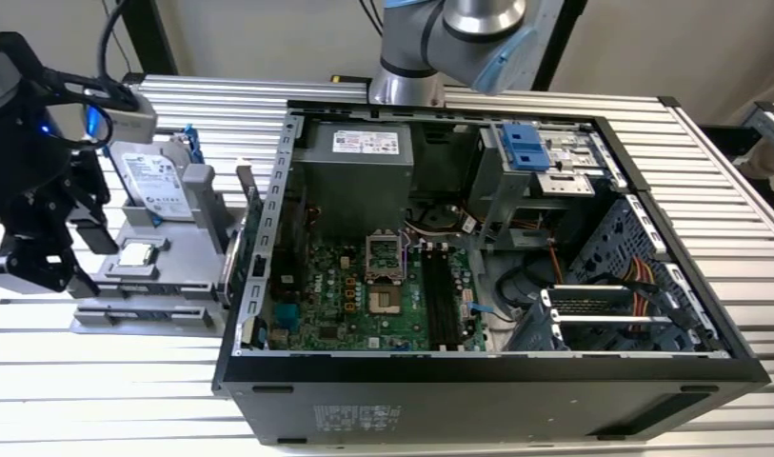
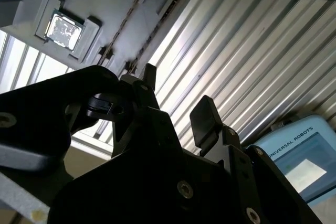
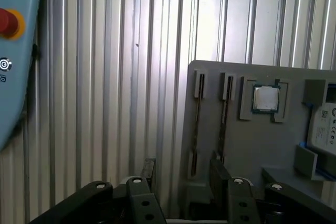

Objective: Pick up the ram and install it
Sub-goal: 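Pick up the ram and move it above insertion slot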

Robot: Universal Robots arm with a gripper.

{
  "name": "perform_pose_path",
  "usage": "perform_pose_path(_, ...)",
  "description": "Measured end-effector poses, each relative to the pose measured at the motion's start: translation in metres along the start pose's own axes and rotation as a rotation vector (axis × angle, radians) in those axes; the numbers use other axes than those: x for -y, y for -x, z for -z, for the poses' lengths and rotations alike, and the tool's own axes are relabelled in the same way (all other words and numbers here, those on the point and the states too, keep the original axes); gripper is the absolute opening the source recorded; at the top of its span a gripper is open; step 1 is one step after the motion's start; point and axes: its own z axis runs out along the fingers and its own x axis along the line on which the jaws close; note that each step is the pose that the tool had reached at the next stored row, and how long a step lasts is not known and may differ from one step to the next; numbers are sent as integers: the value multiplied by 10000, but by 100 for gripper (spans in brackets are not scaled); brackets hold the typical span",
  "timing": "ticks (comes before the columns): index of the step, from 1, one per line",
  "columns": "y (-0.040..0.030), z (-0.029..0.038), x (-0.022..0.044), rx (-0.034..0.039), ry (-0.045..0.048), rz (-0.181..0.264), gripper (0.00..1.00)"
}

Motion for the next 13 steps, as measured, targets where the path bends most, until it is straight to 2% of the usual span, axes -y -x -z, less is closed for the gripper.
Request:
perform_pose_path(3,22,-26,0,1,-1,1,100)
perform_pose_path(13,154,-95,4,0,-1,1,100)
